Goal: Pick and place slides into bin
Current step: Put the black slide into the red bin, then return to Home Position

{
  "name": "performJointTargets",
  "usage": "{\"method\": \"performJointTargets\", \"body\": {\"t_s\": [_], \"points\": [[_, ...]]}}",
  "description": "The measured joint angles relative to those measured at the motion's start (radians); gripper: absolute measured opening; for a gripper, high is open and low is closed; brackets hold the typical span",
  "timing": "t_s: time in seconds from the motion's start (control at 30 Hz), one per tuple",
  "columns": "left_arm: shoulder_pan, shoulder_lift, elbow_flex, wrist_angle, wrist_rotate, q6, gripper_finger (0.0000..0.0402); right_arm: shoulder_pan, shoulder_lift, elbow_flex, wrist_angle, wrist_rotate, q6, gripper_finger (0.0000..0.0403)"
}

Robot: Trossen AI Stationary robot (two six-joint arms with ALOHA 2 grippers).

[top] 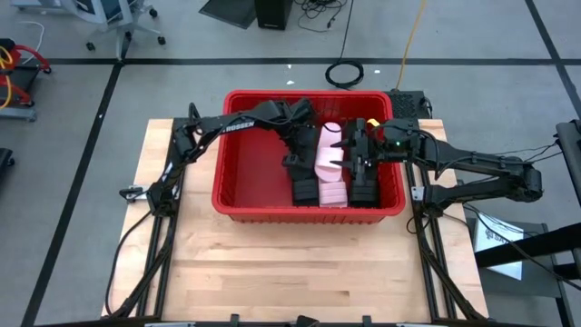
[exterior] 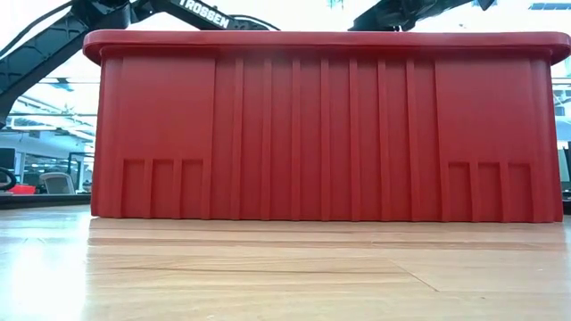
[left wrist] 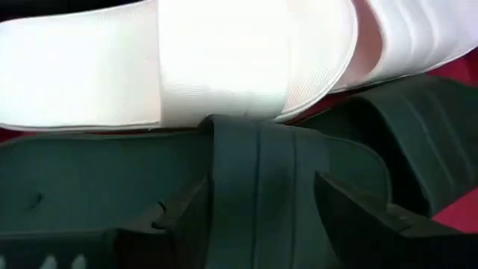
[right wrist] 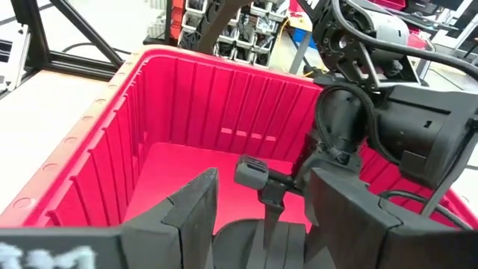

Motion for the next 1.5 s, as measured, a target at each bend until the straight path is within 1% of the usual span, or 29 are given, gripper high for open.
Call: {"method": "performJointTargets", "body": {"t_s": [0.07, 0.23, 0.3, 0.47, 0.6, 0.73, 0.93, 1.0, 1.27, 1.4, 1.5], "points": [[-0.006, 0.0, 0.0, 0.0, -0.044, -0.003, 0.0239, 0.0, 0.0, 0.0, 0.0, 0.0, 0.002, 0.0201], [-0.005, 0.0, 0.0, -0.002, -0.215, -0.039, 0.0241, 0.0, 0.0, 0.0, -0.01, 0.001, 0.004, 0.0201], [0.003, 0.0, 0.0, 0.001, -0.251, -0.048, 0.0241, 0.0, 0.0, 0.0, -0.017, 0.002, 0.004, 0.0201], [0.02, -0.008, 0.0, -0.002, -0.25, -0.057, 0.0241, 0.0, 0.0, -0.037, 0.023, 0.003, 0.004, 0.0201], [0.027, -0.032, 0.0, 0.003, -0.231, -0.059, 0.0241, 0.0, 0.0, -0.078, 0.087, 0.003, 0.004, 0.0201], [0.02, -0.062, 0.0, 0.009, -0.224, -0.06, 0.0241, 0.0, 0.0, -0.09, 0.131, 0.003, 0.004, 0.0201], [0.015, -0.115, 0.0, 0.047, -0.138, -0.104, 0.0241, 0.0, 0.0, -0.09, 0.172, 0.003, 0.003, 0.0201], [0.011, -0.139, 0.0, 0.05, -0.122, -0.107, 0.0241, 0.0, 0.0, -0.09, 0.184, 0.003, 0.003, 0.0201], [0.004, -0.255, 0.0, 0.05, -0.119, -0.133, 0.0241, 0.0, -0.006, -0.09, 0.185, 0.003, 0.023, 0.0201], [0.003, -0.333, 0.0, 0.059, -0.125, -0.163, 0.0241, 0.0, -0.046, -0.09, 0.183, 0.003, 0.028, 0.0201], [0.002, -0.393, 0.0, 0.059, -0.117, -0.197, 0.0241, 0.0, -0.09, -0.09, 0.183, 0.003, 0.063, 0.0201]]}}
